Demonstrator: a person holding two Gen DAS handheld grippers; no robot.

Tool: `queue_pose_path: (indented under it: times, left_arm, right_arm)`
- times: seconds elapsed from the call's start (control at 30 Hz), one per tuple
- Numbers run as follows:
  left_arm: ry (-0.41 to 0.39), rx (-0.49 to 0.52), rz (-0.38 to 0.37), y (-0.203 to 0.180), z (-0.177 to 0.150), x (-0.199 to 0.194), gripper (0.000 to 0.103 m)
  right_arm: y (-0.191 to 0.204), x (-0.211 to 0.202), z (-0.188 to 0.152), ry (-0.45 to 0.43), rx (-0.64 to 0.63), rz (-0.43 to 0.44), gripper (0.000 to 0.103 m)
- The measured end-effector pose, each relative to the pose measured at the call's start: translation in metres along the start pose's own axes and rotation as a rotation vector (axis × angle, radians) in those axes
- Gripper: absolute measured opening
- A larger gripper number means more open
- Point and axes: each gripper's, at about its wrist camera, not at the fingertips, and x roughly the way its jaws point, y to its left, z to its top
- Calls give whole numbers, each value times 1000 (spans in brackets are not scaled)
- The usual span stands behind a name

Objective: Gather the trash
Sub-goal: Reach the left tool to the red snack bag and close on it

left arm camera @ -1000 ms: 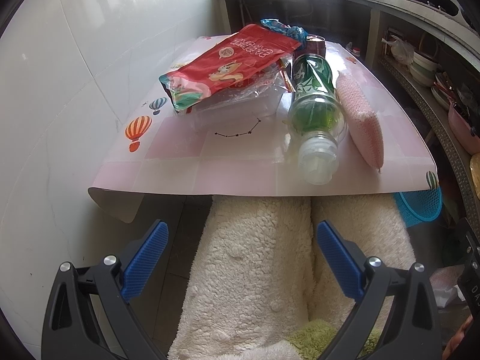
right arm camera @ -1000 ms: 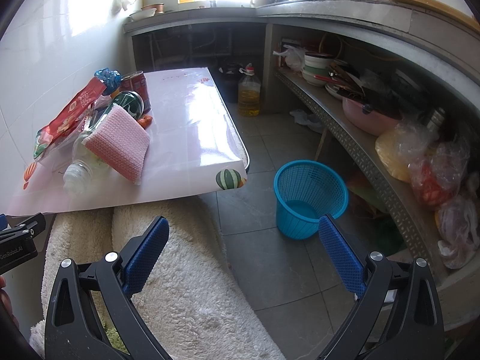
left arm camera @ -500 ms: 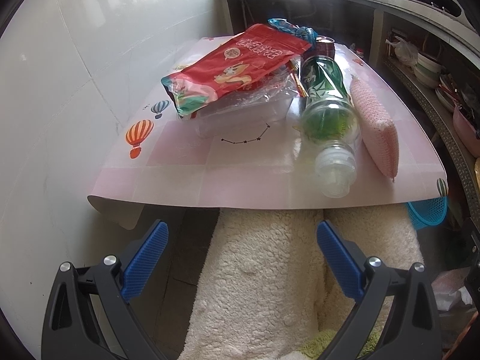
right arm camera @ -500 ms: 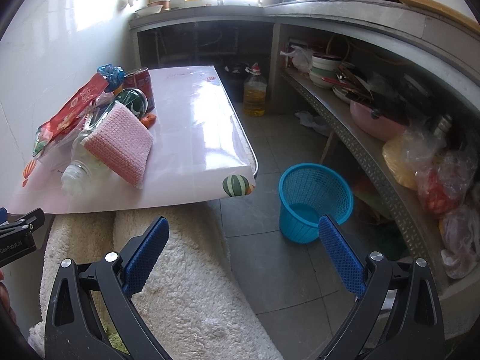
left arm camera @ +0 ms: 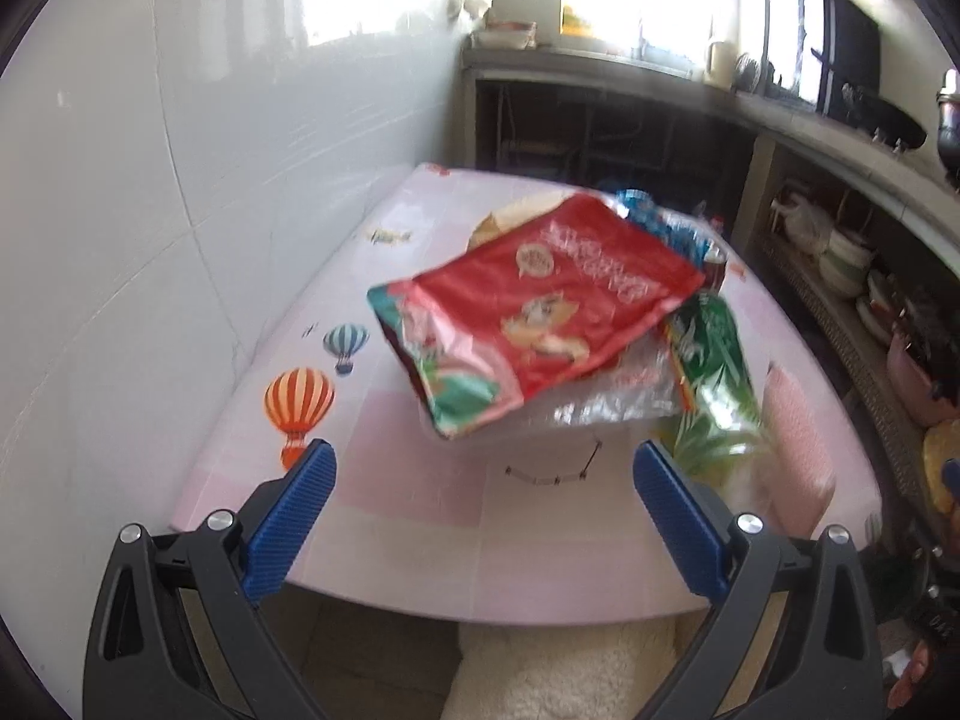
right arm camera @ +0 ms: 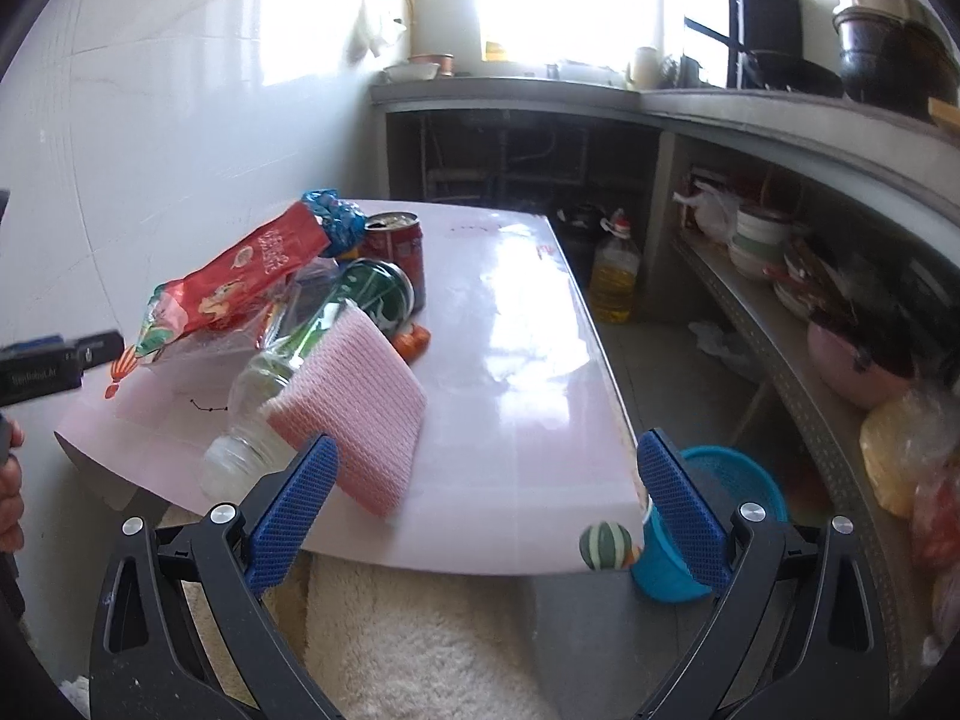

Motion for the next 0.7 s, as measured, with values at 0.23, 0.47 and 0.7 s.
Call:
queue_pose_path:
  times: [0.23, 0.47, 0.7]
  left_arm:
    - [-93, 147, 29, -3, 20, 13, 97]
    - [-62, 301, -4, -19, 22, 37, 78]
    - [47, 533, -27, -53, 21, 83, 75]
  right_arm:
    - [8, 13, -1, -8, -64, 43, 95]
    - [7, 26, -2, 18, -75, 63, 95]
    - [4, 35, -1, 43, -47, 84, 95]
